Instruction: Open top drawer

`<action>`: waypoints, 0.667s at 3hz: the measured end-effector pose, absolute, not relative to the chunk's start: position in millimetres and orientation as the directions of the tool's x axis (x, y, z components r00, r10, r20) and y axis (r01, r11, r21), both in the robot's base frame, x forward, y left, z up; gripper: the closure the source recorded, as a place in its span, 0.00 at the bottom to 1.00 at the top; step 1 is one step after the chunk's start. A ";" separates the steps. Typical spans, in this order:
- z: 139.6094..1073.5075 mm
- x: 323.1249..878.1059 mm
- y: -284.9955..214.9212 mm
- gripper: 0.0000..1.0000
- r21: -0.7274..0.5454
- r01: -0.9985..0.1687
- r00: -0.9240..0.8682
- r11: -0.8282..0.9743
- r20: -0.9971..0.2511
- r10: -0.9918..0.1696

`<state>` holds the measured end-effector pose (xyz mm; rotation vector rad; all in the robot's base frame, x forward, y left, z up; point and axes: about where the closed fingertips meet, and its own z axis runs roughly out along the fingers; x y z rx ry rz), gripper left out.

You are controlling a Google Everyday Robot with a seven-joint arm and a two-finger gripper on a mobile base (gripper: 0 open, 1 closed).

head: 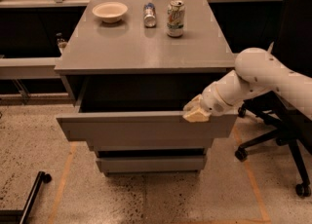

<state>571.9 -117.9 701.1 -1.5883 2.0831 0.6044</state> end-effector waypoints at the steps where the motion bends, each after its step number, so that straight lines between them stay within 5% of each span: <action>1: 702.6 564.0 -120.2 0.65 0.082 -0.968 -0.241 0.239 -0.583 -0.776; 2: 702.5 564.0 -120.1 0.42 0.082 -0.968 -0.241 0.238 -0.582 -0.776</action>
Offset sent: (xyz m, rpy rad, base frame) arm -0.0239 0.0265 -0.0408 -0.0771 0.2062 0.0932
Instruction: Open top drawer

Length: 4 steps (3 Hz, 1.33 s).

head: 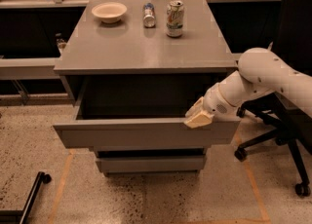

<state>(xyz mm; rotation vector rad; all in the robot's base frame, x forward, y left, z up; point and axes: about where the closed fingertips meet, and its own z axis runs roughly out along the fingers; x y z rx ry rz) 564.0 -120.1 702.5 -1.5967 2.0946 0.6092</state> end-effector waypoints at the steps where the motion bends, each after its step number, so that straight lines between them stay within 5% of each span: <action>1: 680.7 540.6 -113.0 0.19 0.198 -0.953 -0.300 0.228 -0.540 -0.787; 2: 686.0 538.9 -112.6 0.00 0.206 -0.952 -0.304 0.228 -0.536 -0.787; 3: 686.0 538.9 -112.6 0.00 0.206 -0.952 -0.304 0.228 -0.536 -0.787; 4: 679.3 514.8 -114.7 0.16 0.295 -0.932 -0.338 0.213 -0.487 -0.805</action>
Offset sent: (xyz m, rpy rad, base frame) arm -0.1103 0.0191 -0.0626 -0.0468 0.5166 0.0261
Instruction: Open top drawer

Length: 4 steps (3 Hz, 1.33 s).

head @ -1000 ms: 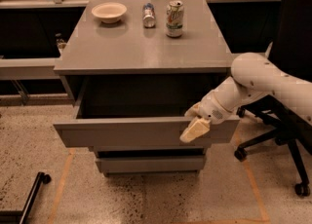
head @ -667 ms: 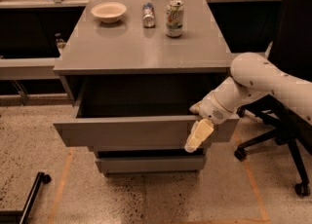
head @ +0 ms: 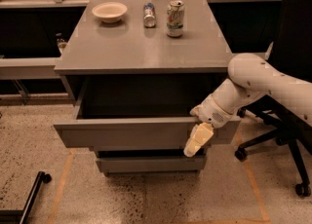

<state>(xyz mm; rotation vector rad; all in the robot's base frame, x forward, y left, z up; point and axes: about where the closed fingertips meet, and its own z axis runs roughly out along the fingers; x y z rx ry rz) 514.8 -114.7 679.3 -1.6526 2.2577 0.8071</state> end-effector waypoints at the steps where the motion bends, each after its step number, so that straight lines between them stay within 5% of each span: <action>1: 680.7 499.8 -114.8 0.47 0.356 -0.913 -0.353 0.197 -0.453 -0.818; 2: 681.3 499.8 -114.8 0.70 0.356 -0.913 -0.353 0.197 -0.453 -0.818; 3: 686.3 494.0 -117.9 0.71 0.369 -0.912 -0.343 0.180 -0.443 -0.828; 4: 686.4 494.0 -117.8 0.47 0.369 -0.912 -0.343 0.180 -0.443 -0.828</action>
Offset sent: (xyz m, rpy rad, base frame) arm -0.1253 -0.0249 -0.0099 -0.0116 0.5554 0.2361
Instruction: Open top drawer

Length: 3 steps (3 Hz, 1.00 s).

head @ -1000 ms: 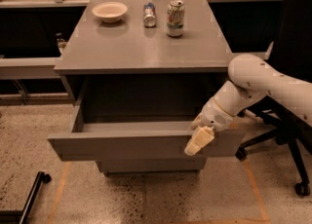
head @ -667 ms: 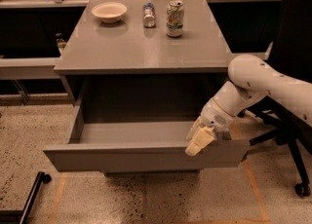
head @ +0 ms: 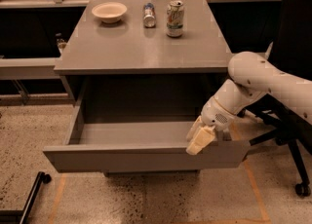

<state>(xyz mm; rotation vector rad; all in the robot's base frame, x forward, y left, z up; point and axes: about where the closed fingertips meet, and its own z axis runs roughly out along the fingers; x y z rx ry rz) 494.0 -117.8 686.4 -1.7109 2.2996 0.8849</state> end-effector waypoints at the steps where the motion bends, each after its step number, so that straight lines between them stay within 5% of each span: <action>1: 712.4 492.4 -104.4 0.25 0.325 -0.942 -0.238 0.085 -0.469 -0.851; 2: 739.6 494.1 -92.7 0.02 0.255 -0.967 -0.146 0.015 -0.502 -0.852; 3: 741.4 494.3 -91.5 0.00 0.249 -0.969 -0.137 0.008 -0.505 -0.852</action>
Offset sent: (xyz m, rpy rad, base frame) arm 0.0043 0.0366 0.0884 0.0584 -0.2230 0.2298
